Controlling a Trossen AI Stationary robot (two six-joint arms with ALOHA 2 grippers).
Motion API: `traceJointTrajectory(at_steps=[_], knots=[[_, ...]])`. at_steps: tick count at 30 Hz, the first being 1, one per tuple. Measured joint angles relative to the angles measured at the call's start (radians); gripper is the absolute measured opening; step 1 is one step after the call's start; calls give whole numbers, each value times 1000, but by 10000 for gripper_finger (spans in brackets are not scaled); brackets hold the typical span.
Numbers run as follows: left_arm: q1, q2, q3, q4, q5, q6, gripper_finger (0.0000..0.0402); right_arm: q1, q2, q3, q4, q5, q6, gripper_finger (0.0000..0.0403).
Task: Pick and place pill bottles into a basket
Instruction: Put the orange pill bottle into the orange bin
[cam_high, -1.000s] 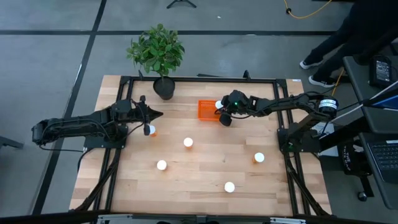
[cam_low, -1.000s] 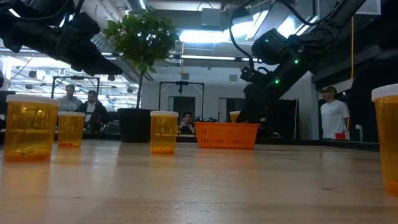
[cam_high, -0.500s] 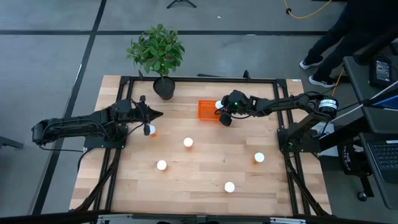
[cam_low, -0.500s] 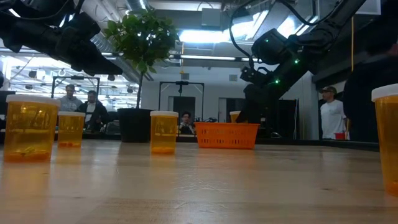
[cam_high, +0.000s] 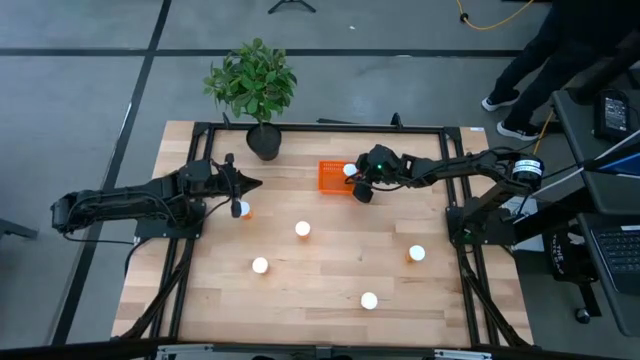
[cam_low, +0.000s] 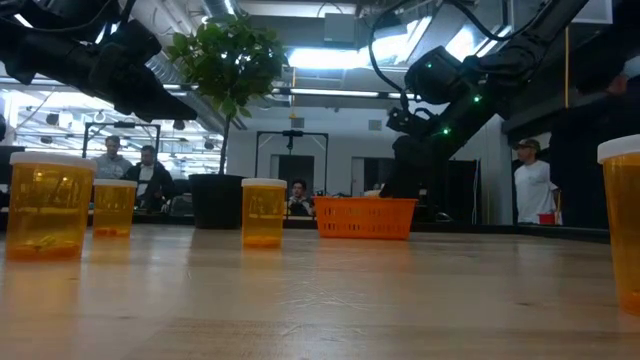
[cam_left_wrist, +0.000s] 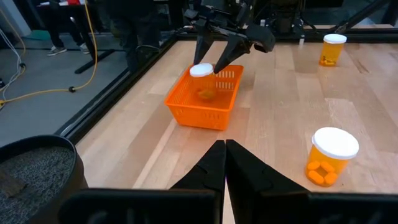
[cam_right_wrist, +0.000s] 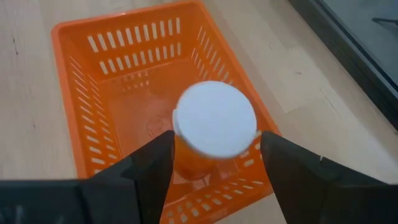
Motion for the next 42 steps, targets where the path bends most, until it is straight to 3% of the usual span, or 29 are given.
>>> traceJointTrajectory(at_steps=[14, 25, 31, 36, 42], knots=[[0, 0, 0, 0, 0, -23, 6, 0, -15, 3, -19, 43, -25, 245], [0, 0, 0, 0, 0, -17, 6, 0, -118, 9, -112, 18, -14, 245], [0, 0, 0, 0, 0, -2, 6, 19, -198, 5, -85, -62, -51, 243], [0, 0, 0, 15, 0, 43, 6, 29, -312, -3, -57, -91, -86, 208], [0, 0, 0, 14, 0, 45, 6, 31, -412, -61, -32, -108, -91, 129]])
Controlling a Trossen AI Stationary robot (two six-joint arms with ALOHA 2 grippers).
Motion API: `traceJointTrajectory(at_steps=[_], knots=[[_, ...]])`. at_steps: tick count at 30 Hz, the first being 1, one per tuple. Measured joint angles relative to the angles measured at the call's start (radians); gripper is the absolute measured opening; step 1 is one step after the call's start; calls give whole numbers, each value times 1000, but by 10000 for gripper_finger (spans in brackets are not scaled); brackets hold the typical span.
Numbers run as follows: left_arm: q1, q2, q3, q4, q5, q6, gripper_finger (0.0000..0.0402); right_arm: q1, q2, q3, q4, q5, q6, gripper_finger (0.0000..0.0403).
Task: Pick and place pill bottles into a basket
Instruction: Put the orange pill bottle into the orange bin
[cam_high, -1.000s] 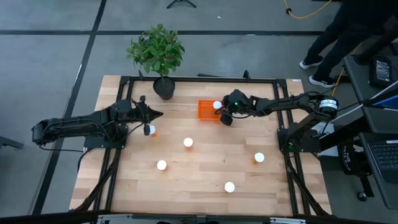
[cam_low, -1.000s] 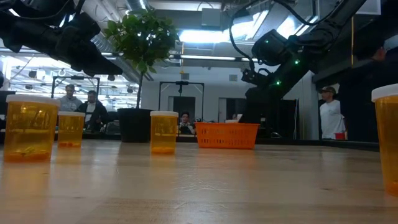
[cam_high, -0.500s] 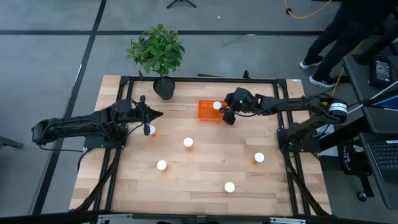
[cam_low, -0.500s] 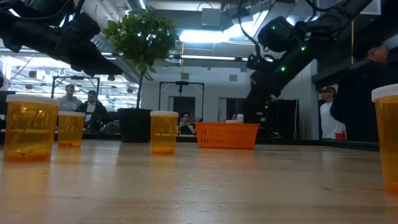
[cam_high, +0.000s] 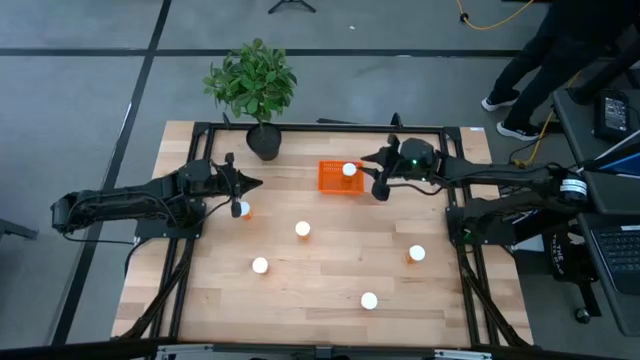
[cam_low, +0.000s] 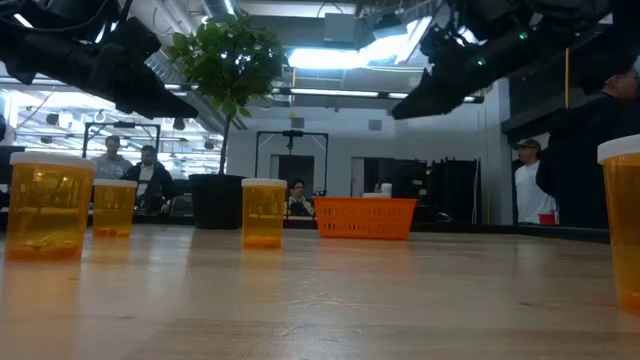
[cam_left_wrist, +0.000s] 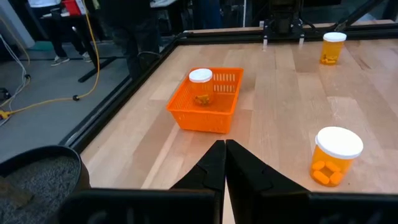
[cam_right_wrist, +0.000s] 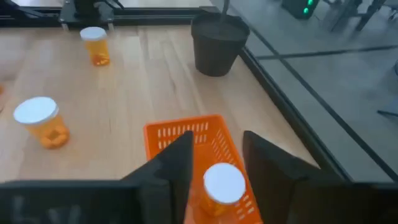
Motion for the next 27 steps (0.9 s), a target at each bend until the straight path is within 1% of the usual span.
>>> traceJointTrajectory(at_steps=[2, 7, 9, 14, 18, 22, 27], knots=[[0, 0, 0, 0, 0, -8, 6, 0, -26, -59, 56, 0, 0, 99], [0, 0, 0, -6, 0, -16, 6, 0, -99, -226, 287, 0, -11, 26], [0, 0, 0, -5, 0, -16, 6, 0, -130, -281, 360, 0, -8, 8], [0, 0, 0, 0, 0, -16, 7, 0, -176, -375, 475, 0, 26, 17], [0, 0, 0, 0, 0, -18, 21, 0, -185, -391, 487, 1, 28, 12], [0, 0, 0, 0, 0, -18, 62, 0, -185, -391, 487, 0, 28, 3], [0, 0, 0, 1, 0, -17, 138, 0, -185, -391, 487, 0, 43, 12]])
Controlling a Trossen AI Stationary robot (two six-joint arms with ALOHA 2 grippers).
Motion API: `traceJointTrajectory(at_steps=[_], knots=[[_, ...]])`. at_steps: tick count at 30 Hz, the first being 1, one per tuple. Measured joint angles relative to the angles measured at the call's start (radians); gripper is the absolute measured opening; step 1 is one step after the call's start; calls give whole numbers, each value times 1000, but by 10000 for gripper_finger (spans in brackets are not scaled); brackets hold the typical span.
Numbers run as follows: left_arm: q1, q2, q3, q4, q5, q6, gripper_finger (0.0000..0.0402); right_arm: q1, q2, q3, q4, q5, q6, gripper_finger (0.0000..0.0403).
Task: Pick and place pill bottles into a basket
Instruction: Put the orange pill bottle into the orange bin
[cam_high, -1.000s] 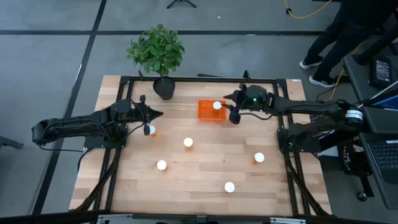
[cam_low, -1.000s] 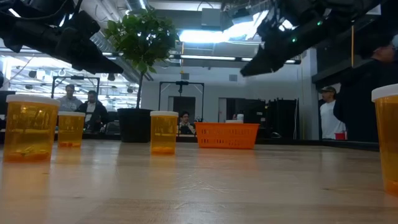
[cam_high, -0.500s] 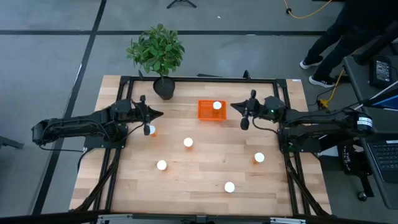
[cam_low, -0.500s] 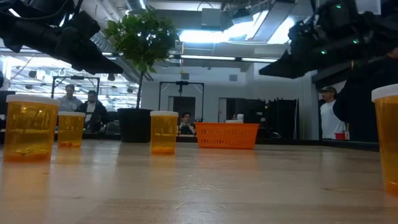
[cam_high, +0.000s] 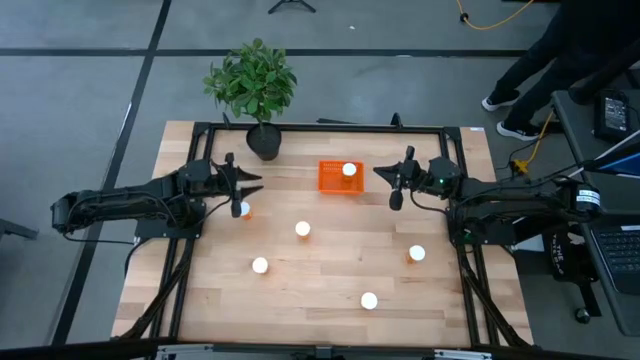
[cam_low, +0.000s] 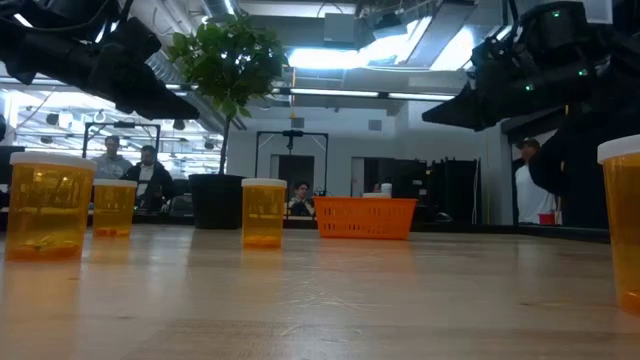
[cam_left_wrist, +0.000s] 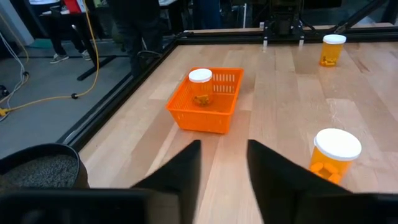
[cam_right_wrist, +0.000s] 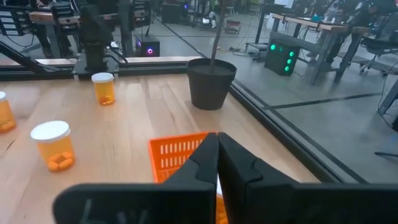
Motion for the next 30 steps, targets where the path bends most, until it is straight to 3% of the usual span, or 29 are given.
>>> traceJointTrajectory(at_steps=[5, 9, 16, 22, 30], knots=[[0, 0, 0, 0, 0, 0, 215, 0, 0, 0, -1, 0, 2, 8], [0, 0, 0, 0, 0, 0, 251, 0, 0, 0, -5, -1, 3, 3], [0, 0, 0, 8, -5, -74, 256, 0, 0, 0, -7, -1, 3, 11], [-7, 0, 0, 14, -81, -142, 256, 0, 0, 0, -8, -1, 3, 7], [-99, 0, 0, 31, -150, -156, 255, 0, 0, 0, -8, -1, 2, 4]])
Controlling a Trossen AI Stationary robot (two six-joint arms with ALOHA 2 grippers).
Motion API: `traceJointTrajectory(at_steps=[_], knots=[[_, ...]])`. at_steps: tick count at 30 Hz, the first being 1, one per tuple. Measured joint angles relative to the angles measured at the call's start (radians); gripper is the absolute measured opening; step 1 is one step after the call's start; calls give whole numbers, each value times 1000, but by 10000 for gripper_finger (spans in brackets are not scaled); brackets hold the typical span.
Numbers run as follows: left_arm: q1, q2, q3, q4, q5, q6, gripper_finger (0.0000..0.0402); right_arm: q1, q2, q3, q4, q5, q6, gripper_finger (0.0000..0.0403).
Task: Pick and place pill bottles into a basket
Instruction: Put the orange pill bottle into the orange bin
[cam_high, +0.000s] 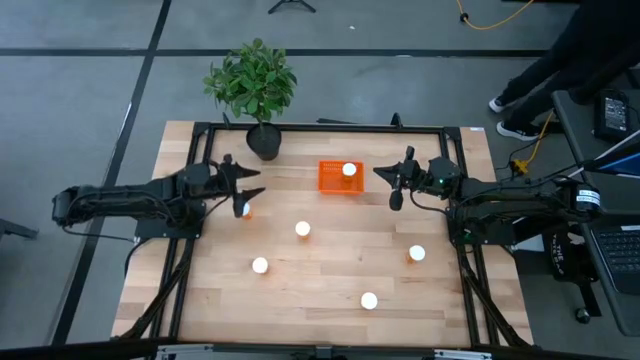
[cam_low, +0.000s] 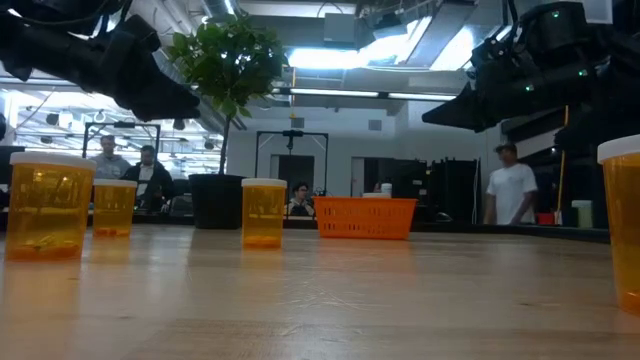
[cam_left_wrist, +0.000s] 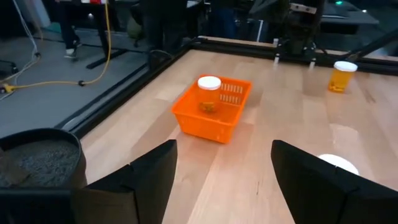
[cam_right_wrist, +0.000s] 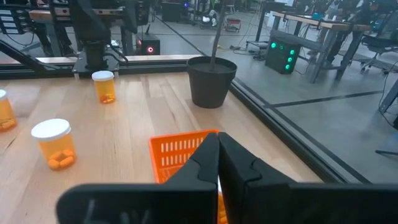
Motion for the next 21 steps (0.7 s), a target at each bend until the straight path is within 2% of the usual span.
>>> traceJointTrajectory(at_steps=[7, 13, 18, 21], knots=[[-147, 18, 117, -192, -213, -79, 255, 0, 0, 0, -1, 0, 3, 15], [-303, 100, 215, -338, -270, -125, 255, 0, 0, 0, -32, 0, 2, 17], [-409, 182, 334, -549, -348, -283, 255, 0, 0, 0, -53, 0, 2, 18], [-463, 238, 381, -627, -354, -368, 255, 0, 0, 0, -53, 0, 2, 18]])
